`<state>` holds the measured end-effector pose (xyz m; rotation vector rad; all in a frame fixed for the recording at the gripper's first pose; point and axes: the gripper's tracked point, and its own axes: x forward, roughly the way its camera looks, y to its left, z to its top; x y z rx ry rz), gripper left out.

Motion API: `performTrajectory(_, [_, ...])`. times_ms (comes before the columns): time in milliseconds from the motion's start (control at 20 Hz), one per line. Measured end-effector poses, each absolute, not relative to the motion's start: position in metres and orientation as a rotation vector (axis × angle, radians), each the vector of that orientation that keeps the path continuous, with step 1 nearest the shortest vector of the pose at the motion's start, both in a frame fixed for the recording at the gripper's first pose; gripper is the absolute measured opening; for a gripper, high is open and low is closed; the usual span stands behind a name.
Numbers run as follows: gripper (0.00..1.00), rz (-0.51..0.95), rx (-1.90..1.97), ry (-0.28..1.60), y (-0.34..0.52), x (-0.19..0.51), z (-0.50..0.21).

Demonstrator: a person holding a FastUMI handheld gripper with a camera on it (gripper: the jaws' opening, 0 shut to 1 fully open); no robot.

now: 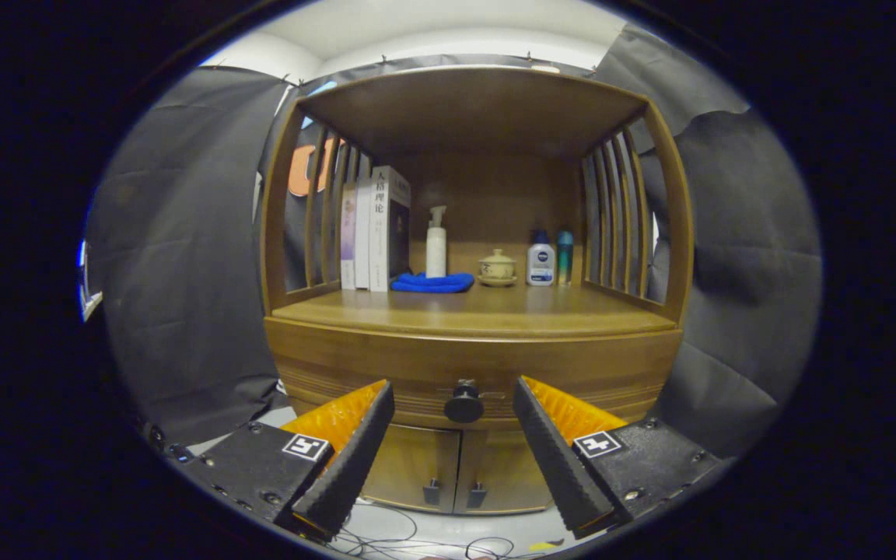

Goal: Pull open the drawer, take out the items inside it, and place them on the countertop above the cabinet.

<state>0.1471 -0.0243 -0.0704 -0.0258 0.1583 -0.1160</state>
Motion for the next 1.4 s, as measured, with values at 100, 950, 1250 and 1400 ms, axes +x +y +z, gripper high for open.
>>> performTrajectory(100, [1.00,-0.124,-0.029,0.177,-0.028,0.161,-0.079])
performTrajectory(950, [0.51,-0.247,-0.021,0.230,-0.050,0.227,-0.124])
performTrajectory(1250, [0.39,-0.231,0.011,0.266,-0.051,0.221,-0.126])
performTrajectory(1400, [0.35,-0.234,0.005,0.273,-0.047,0.201,-0.127])
